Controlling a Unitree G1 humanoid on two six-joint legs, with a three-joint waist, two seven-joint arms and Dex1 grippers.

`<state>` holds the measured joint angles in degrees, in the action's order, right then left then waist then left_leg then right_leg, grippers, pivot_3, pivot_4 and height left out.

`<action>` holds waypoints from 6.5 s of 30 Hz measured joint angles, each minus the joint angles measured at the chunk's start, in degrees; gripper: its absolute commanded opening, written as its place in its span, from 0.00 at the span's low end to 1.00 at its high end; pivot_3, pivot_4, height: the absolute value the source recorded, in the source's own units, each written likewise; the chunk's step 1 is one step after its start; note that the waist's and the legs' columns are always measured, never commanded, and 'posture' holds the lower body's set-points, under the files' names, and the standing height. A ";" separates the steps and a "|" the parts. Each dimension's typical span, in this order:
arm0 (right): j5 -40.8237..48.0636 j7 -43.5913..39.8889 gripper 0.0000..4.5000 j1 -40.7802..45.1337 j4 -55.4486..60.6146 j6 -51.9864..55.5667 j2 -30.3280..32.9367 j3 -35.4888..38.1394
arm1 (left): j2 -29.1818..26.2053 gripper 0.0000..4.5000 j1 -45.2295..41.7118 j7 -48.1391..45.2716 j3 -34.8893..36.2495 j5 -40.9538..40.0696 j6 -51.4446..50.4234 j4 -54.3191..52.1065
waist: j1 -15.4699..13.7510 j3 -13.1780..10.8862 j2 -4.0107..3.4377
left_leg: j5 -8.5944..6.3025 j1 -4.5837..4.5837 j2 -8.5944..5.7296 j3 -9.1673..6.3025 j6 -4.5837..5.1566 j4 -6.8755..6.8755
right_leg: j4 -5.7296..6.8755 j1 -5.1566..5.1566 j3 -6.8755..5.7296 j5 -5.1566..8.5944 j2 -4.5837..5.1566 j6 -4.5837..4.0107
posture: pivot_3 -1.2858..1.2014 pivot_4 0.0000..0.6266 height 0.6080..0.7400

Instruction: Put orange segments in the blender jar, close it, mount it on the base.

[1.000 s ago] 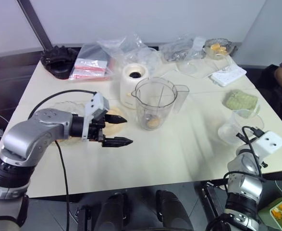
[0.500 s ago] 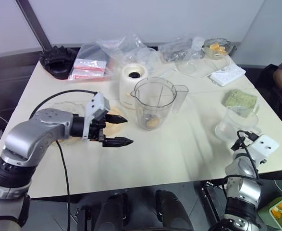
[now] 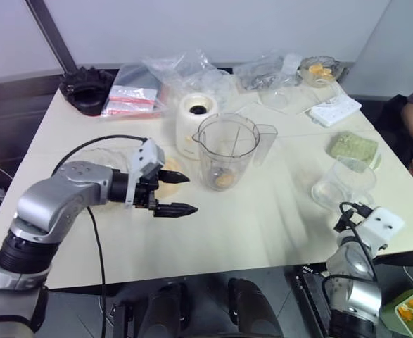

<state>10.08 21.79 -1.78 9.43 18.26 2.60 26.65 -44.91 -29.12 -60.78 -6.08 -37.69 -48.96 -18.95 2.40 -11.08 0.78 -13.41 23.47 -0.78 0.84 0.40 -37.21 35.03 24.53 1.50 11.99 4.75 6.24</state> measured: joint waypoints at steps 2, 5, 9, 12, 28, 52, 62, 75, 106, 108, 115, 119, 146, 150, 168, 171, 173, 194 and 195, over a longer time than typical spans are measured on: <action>-0.13 -0.18 0.79 -1.26 1.15 0.19 -0.08 -0.28 | 0.20 1.00 -0.35 -0.36 -0.41 0.48 0.59 0.71 | 0.00 0.00 0.00 | 0.00 0.00 0.01 0.00 -0.01 0.01 | 0.00 0.01 0.00 0.01 0.00 -0.01 | 0.52 0.24 1.00; -0.30 -0.83 0.79 -3.32 3.41 0.56 -0.12 -0.71 | 0.26 1.00 -0.74 -0.80 -0.90 0.97 0.95 1.24 | -0.05 0.00 0.00 | -0.01 0.01 0.01 0.00 -0.01 0.05 | -0.04 0.02 -0.01 0.02 0.02 -0.04 | 0.52 0.24 1.00; 0.13 -4.83 0.79 -9.53 11.21 1.37 0.14 -2.25 | 0.22 1.00 -0.96 -1.76 -1.43 1.15 1.07 2.54 | -0.07 0.00 0.00 | -0.01 0.02 0.04 0.00 -0.01 0.13 | -0.08 0.05 -0.01 0.05 0.02 -0.07 | 0.52 0.24 1.00; 0.82 -8.43 0.79 -12.60 16.50 1.41 0.16 -4.17 | 0.30 1.00 -1.45 -2.68 -1.81 1.96 1.50 3.93 | 0.09 0.00 0.00 | -0.02 0.02 0.07 0.01 -0.02 0.11 | -0.08 0.06 -0.02 0.05 0.02 -0.07 | 0.52 0.24 1.00; 18.11 -40.14 0.79 -40.18 33.40 -3.83 8.60 0.52 | 0.71 1.00 -11.55 -6.87 -7.40 17.82 14.97 26.99 | -3.45 0.15 -0.19 | -0.68 0.37 0.10 -0.17 0.16 0.14 | 0.12 0.26 -0.43 1.00 -0.06 -0.09 | 0.52 0.24 1.00; 46.69 -44.35 0.79 -18.21 35.61 17.81 38.06 3.25 | 14.04 1.00 -42.59 -10.63 -23.26 55.15 67.02 89.85 | -3.34 0.01 0.48 | -0.70 0.92 0.15 0.17 0.22 -1.12 | 0.02 0.16 -0.42 0.32 -0.01 0.30 | 0.52 0.24 1.00; 47.32 -38.31 0.79 -17.34 39.21 18.90 35.91 -1.77 | 19.75 1.00 -43.65 -5.30 -24.56 62.74 66.77 95.57 | -3.11 0.02 0.57 | -0.71 0.90 0.18 0.20 0.24 -1.15 | 0.07 0.17 -0.40 0.20 -0.03 0.47 | 0.52 0.24 1.00; 45.35 -35.52 0.80 -16.89 39.80 18.05 34.77 -1.79 | 20.88 0.14 -43.46 -7.78 -24.33 67.20 64.10 96.34 | -3.05 0.13 0.59 | -0.71 0.69 0.25 0.31 0.24 -1.15 | 0.11 0.08 -0.30 0.16 -0.07 0.39 | 0.52 0.24 1.00; 36.30 -41.70 0.80 -11.57 30.31 15.74 31.71 -7.68 | 10.56 0.14 -58.51 -30.17 -13.52 56.45 72.23 88.84 | -3.15 0.09 0.67 | -0.82 1.01 0.28 0.30 0.44 -1.83 | 0.17 0.08 -0.33 0.10 -0.10 0.37 | 0.52 0.24 1.00; 35.86 -41.65 0.80 -11.36 29.71 15.38 30.98 -7.65 | 10.61 0.14 -61.39 -27.92 -13.28 56.49 71.88 89.93 | -3.15 0.08 0.69 | -0.83 1.03 0.28 0.30 0.45 -1.95 | 0.14 0.05 -0.32 0.03 -0.09 0.36 | 0.52 0.24 1.00; 32.22 -39.47 0.80 -6.81 26.74 13.75 29.97 -7.21 | 17.20 0.14 -72.60 -26.95 -7.34 52.62 66.24 93.80 | -3.18 0.06 0.72 | -0.84 1.02 0.27 0.35 0.47 -1.98 | 0.10 0.02 -0.29 0.01 -0.09 0.37 | 0.52 0.24 1.00; 28.83 -37.01 0.80 -2.37 25.16 12.03 27.40 -7.78 | 24.01 0.14 -74.27 -22.34 -6.38 52.20 60.92 95.66 | -2.99 0.06 0.70 | -0.85 1.01 0.28 0.34 0.49 -1.96 | 0.15 0.06 -0.29 0.01 -0.14 0.40 | 0.52 0.24 1.00; 15.84 -29.74 0.80 -7.58 28.42 6.76 13.13 -17.05 | 38.40 0.14 -73.83 -21.93 -11.38 62.13 52.44 98.91 | -2.96 0.05 0.67 | -0.92 1.03 0.30 0.38 0.61 -1.93 | 0.15 0.14 -0.19 0.03 -0.17 0.39 | 0.52 0.24 1.00; 13.64 -28.29 0.80 -8.15 28.80 6.41 10.95 -19.44 | 38.68 0.14 -73.67 -23.61 -12.88 63.82 52.33 98.90 | -2.97 0.06 0.66 | -0.93 1.03 0.30 0.37 0.62 -1.93 | 0.14 0.14 -0.19 0.03 -0.16 0.39 | 0.52 0.24 1.00; -4.74 -22.35 0.80 11.84 1.05 1.17 10.00 -23.10 | 40.74 0.14 -71.62 -22.77 -13.24 65.07 51.58 98.07 | -2.89 0.15 0.59 | -0.92 0.84 0.30 0.37 0.62 -1.97 | 0.17 -0.03 -0.20 0.00 -0.17 0.36 | 0.52 0.24 1.00; -4.19 -23.62 0.80 15.55 -4.49 -2.10 8.55 -22.94 | 40.54 0.14 -71.50 -23.25 -13.22 65.05 51.59 97.98 | -2.83 0.16 0.58 | -0.92 0.84 0.29 0.39 0.63 -1.97 | 0.17 -0.05 -0.20 0.00 -0.18 0.37 | 0.52 0.24 1.00; -4.09 -24.91 0.80 17.48 -7.63 -4.37 7.81 -23.00 | 40.44 0.14 -71.33 -23.74 -13.24 65.08 51.65 97.60 | -2.79 0.16 0.57 | -0.92 0.84 0.28 0.39 0.63 -1.97 | 0.17 -0.06 -0.20 -0.06 -0.18 0.48 | 0.52 0.24 1.00; -4.54 -25.10 0.18 18.19 -11.13 -6.23 3.01 -23.33 | 37.64 0.11 -68.44 -29.05 -12.86 64.41 53.36 95.14 | -1.22 0.33 0.44 | -0.92 0.57 0.33 0.28 0.63 -1.94 | 0.29 -0.18 -0.12 -0.03 -0.20 0.42 | 0.52 0.24 1.00; -4.77 -24.85 0.18 18.16 -10.89 -6.00 2.86 -23.41 | 37.56 0.11 -68.33 -29.10 -12.81 64.26 53.35 95.09 | -1.23 0.33 0.44 | -0.92 0.56 0.34 0.28 0.63 -1.94 | 0.30 -0.18 -0.12 -0.03 -0.21 0.42 | 0.52 0.24 1.00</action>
<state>5.31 -3.06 16.38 -1.46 12.26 5.46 3.24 -7.35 -97.45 -89.88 -18.88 26.58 4.39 76.14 1.17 -10.74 1.22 -14.33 24.03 -0.44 1.12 1.03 -39.15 35.33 24.35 1.38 11.97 4.54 6.66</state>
